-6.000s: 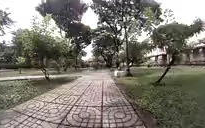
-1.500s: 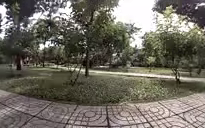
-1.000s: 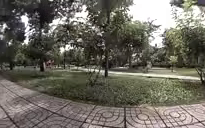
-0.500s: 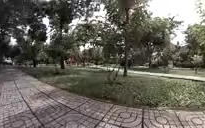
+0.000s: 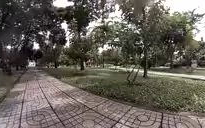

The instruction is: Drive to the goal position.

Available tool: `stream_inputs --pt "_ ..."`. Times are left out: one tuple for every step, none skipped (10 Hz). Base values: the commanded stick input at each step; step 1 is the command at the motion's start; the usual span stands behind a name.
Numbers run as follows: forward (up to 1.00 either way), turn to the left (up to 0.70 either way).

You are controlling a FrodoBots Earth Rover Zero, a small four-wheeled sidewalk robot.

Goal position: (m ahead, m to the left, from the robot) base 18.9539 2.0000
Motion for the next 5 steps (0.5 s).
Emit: stream_inputs --pt "1.0 0.27" --pt "1.0 0.27" --pt "1.0 0.27" --pt "1.0 0.27" --pt "1.0 0.27"
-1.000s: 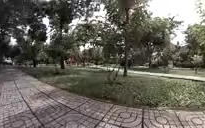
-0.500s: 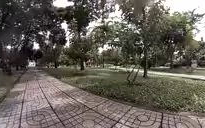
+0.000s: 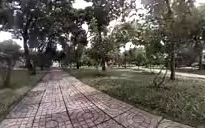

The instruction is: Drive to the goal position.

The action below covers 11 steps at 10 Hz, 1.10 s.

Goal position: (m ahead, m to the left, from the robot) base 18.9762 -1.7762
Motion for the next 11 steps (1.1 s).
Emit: stream_inputs --pt "1.0 0.27" --pt "1.0 0.27" --pt "1.0 0.27" --pt "1.0 0.15" --pt "1.0 0.0" --pt "1.0 0.0" --pt "1.0 0.0" --pt "1.0 0.15" --pt "1.0 0.27" --pt "1.0 0.22" --pt "1.0 0.13"
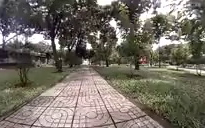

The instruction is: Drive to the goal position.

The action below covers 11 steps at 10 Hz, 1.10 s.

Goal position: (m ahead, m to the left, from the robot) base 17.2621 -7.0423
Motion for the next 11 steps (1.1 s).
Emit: stream_inputs --pt "1.0 0.04" --pt "1.0 0.0" --pt "1.0 0.2" --pt "1.0 0.13" --pt "1.0 0.0" --pt "1.0 0.0" --pt "1.0 0.0" --pt "1.0 0.0" --pt "1.0 0.0" --pt "1.0 0.0" --pt "1.0 0.0"
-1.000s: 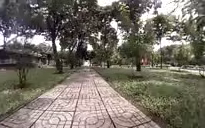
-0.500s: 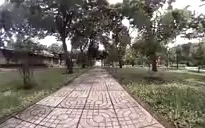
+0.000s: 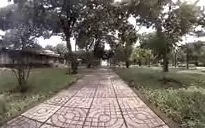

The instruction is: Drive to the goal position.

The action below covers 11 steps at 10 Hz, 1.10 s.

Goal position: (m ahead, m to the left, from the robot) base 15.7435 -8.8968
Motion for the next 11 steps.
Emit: stream_inputs --pt "1.0 0.0" --pt "1.0 0.0" --pt "1.0 0.0" --pt "1.0 0.0" --pt "1.0 0.0" --pt "1.0 0.0" --pt "1.0 0.0" --pt "1.0 0.0" --pt "1.0 0.0" --pt "1.0 0.0" --pt "1.0 0.0"
